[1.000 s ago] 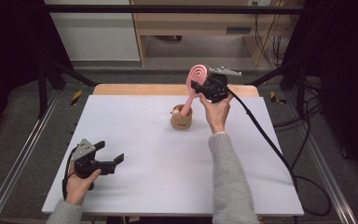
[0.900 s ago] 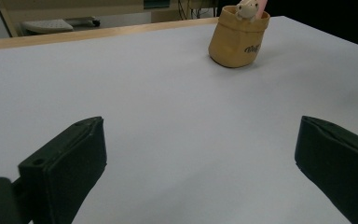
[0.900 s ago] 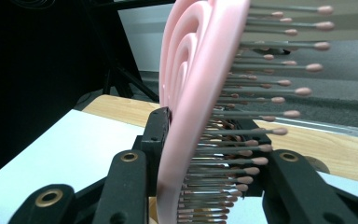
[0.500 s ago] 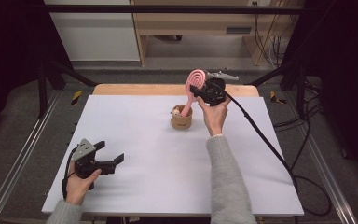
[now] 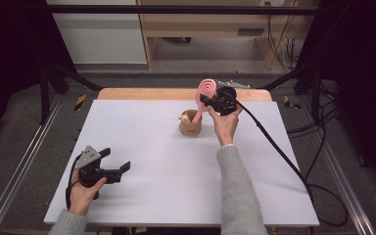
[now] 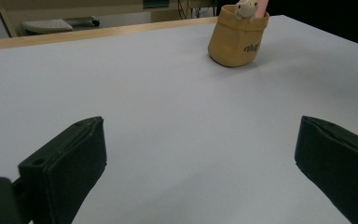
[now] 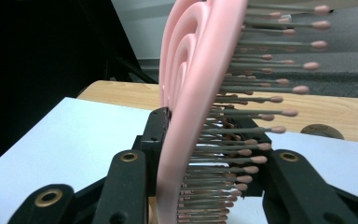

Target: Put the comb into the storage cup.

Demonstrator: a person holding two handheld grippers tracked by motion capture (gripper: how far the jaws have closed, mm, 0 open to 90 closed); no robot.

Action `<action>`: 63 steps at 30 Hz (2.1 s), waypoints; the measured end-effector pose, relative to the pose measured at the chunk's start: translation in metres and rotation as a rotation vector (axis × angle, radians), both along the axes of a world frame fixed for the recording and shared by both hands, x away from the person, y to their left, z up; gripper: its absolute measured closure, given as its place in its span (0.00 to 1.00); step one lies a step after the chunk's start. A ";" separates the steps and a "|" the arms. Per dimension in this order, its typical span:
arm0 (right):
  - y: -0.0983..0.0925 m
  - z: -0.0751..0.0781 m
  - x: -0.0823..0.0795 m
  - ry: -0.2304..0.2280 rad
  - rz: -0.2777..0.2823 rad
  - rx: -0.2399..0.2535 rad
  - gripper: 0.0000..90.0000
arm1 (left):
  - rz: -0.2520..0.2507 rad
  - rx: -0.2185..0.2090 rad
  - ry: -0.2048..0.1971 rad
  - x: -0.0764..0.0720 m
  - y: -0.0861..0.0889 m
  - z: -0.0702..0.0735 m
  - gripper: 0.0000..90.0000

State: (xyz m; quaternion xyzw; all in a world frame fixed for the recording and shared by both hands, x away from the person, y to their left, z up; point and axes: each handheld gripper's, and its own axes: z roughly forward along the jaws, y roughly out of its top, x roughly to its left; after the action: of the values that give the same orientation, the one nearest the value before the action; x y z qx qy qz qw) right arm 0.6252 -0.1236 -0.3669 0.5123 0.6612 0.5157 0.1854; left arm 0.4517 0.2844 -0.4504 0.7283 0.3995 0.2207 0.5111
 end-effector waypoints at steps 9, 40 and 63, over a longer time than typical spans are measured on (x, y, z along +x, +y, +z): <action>-0.004 -0.005 0.001 0.011 -0.008 0.032 0.70 | 0.000 0.000 0.001 0.000 0.000 0.000 0.02; -0.011 -0.011 0.002 -0.055 -0.021 -0.029 0.56 | -0.002 0.002 0.004 0.000 -0.001 -0.001 0.02; -0.010 -0.018 -0.002 -0.055 0.008 -0.098 0.28 | -0.002 0.004 0.005 0.000 -0.001 -0.001 0.02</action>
State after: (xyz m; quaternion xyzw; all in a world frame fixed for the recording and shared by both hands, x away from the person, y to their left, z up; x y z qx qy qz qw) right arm 0.6233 -0.1337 -0.3851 0.4856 0.6826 0.4971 0.2263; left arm 0.4519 0.2829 -0.4517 0.7303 0.3996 0.2192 0.5088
